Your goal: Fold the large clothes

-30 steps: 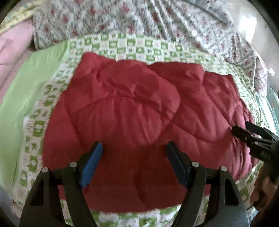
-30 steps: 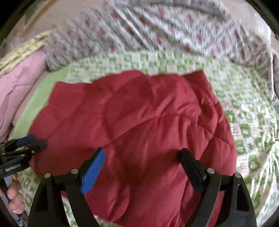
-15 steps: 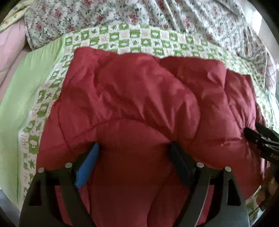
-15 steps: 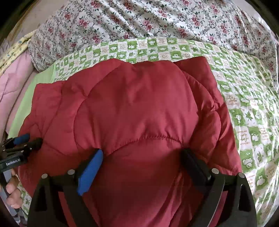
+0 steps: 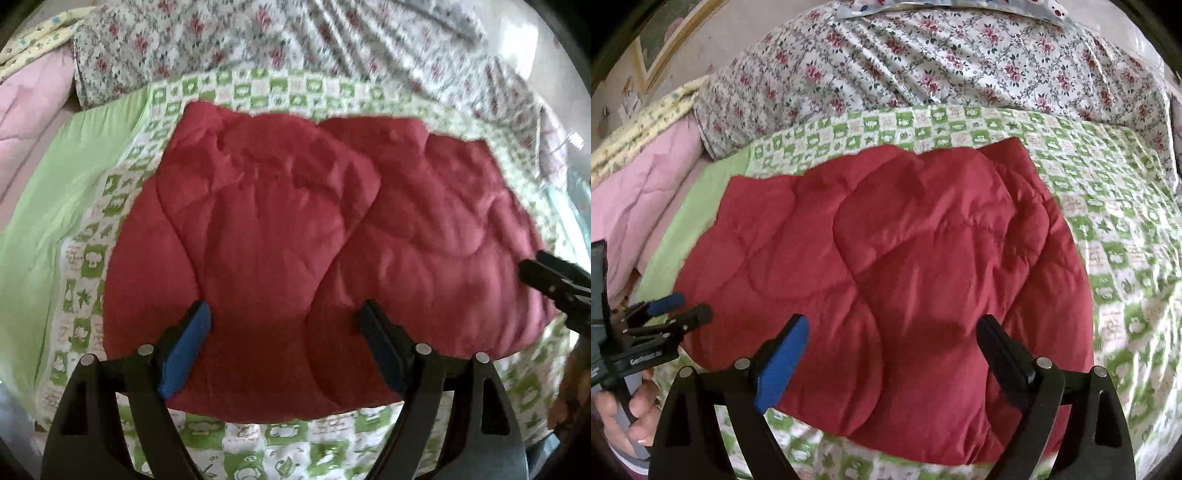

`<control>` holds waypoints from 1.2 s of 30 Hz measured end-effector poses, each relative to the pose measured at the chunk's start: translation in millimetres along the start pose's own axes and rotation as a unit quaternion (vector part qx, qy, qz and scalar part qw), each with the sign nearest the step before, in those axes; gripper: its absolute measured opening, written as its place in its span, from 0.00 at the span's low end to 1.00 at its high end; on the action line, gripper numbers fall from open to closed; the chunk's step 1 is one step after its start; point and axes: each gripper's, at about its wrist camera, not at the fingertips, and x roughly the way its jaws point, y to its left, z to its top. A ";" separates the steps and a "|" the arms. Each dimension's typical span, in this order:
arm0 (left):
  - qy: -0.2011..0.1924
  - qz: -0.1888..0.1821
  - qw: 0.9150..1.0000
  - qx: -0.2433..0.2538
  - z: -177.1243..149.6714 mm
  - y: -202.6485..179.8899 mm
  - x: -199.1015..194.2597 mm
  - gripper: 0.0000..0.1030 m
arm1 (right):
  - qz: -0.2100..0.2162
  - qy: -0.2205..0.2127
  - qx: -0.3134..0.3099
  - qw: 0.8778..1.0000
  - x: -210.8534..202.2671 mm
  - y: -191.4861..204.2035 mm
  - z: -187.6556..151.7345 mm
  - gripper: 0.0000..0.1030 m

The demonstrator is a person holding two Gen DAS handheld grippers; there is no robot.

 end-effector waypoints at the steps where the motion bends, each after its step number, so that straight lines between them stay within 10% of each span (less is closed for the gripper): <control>1: 0.004 -0.002 1.000 -0.005 -0.5 2.2 6.1 0.81 | -0.012 0.005 -0.003 1.000 3.8 -0.3 -1.5 0.90; 23: -0.005 -0.009 1.000 -0.017 -8.3 8.7 20.6 0.92 | -0.008 0.020 0.017 1.000 31.5 -18.4 -14.0 0.97; 29: -0.006 -0.007 1.000 -0.026 16.3 16.2 14.6 0.90 | 0.000 -0.025 0.019 1.000 0.5 -9.5 23.4 0.92; 36: 0.009 0.003 0.999 -0.037 48.7 27.8 38.0 0.90 | -0.008 0.039 0.012 0.999 60.3 -12.8 57.7 0.93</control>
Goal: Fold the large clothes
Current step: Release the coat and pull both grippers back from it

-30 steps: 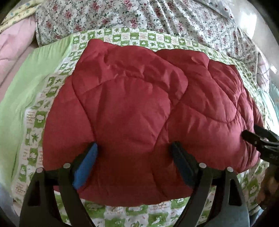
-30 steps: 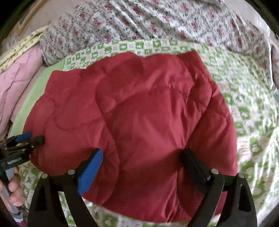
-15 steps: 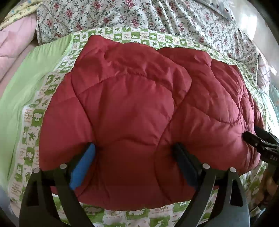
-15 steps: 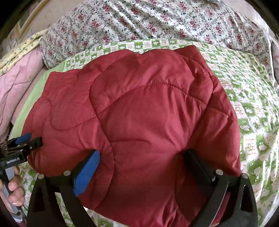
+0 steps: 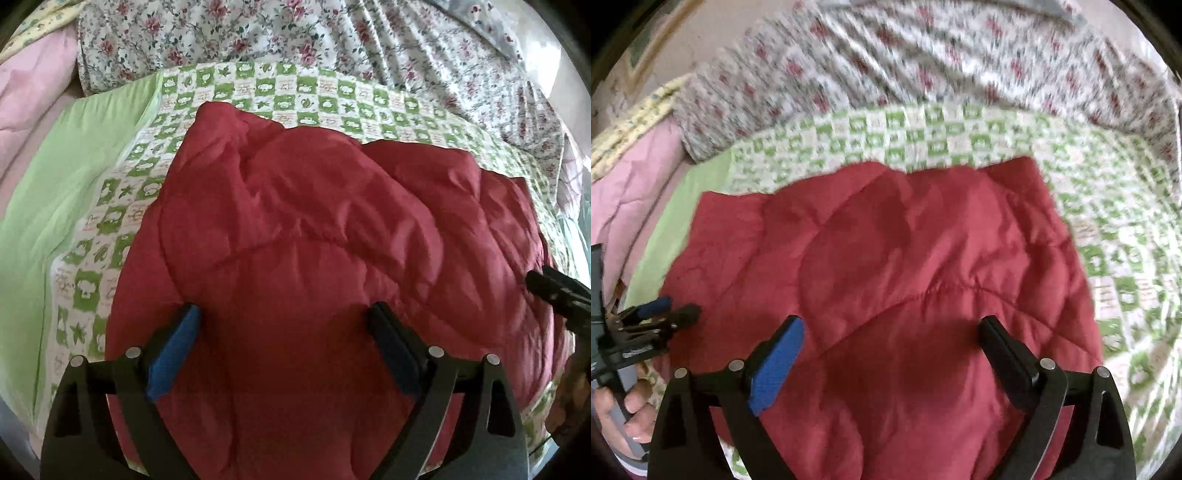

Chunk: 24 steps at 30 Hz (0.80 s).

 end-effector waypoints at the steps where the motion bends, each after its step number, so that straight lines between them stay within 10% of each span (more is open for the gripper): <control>1: 0.002 0.004 1.000 0.005 2.8 -0.8 5.1 0.90 | -0.004 0.003 -0.002 1.000 8.2 -1.4 1.0 0.94; 24: 0.009 0.033 0.999 0.010 15.6 -3.6 29.7 0.94 | -0.007 -0.017 0.014 1.000 8.2 -15.2 -8.5 0.90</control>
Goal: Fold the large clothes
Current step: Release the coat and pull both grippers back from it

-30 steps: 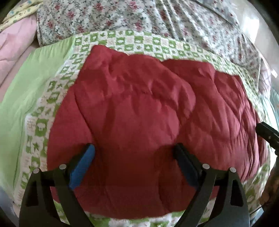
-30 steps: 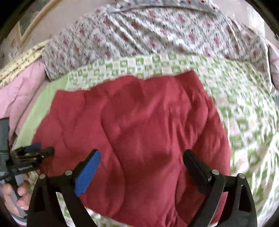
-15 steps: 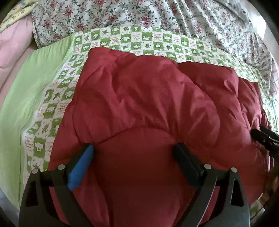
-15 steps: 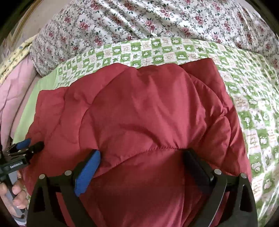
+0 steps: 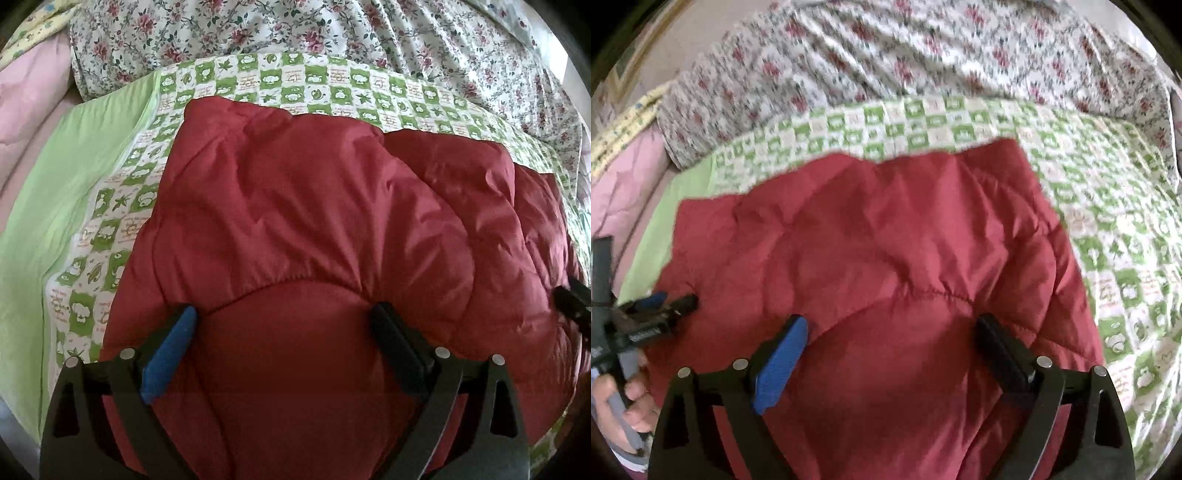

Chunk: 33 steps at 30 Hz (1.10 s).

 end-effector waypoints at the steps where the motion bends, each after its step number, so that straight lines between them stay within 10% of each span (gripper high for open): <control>1: 0.001 -0.001 1.000 0.000 0.1 -0.1 -0.1 0.94 | 0.000 0.001 -0.001 1.000 3.8 -0.9 0.4 0.91; 18: 0.000 -0.034 0.999 -0.003 -26.5 -2.8 -23.2 0.95 | 0.013 -0.001 0.009 1.000 -5.3 -3.9 -0.2 0.91; 33: -0.013 -0.046 0.999 0.002 -114.0 7.1 -83.5 0.96 | 0.057 -0.001 -0.022 0.998 -94.7 15.2 -98.9 0.92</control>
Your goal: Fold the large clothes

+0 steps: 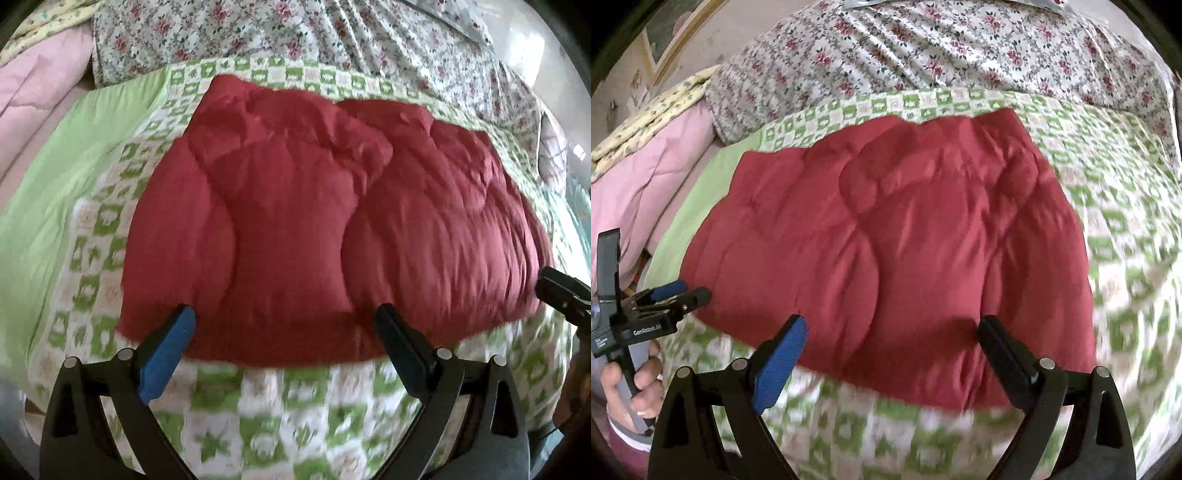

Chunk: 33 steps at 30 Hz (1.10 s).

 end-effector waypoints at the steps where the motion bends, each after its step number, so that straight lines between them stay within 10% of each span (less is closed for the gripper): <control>1: 0.003 -0.003 1.000 -0.003 -3.8 2.4 0.0 0.96 | -0.003 -0.001 -0.001 1.000 -4.9 0.4 -8.1 0.92; 18: 0.045 0.019 0.998 0.026 -60.7 -16.8 -8.4 0.96 | 0.007 0.053 -0.014 0.998 -5.8 23.3 -74.0 0.92; 33: -0.034 0.049 0.998 0.009 -21.1 -30.7 -66.4 0.96 | -0.035 -0.067 -0.028 0.997 -54.1 53.6 -18.7 0.98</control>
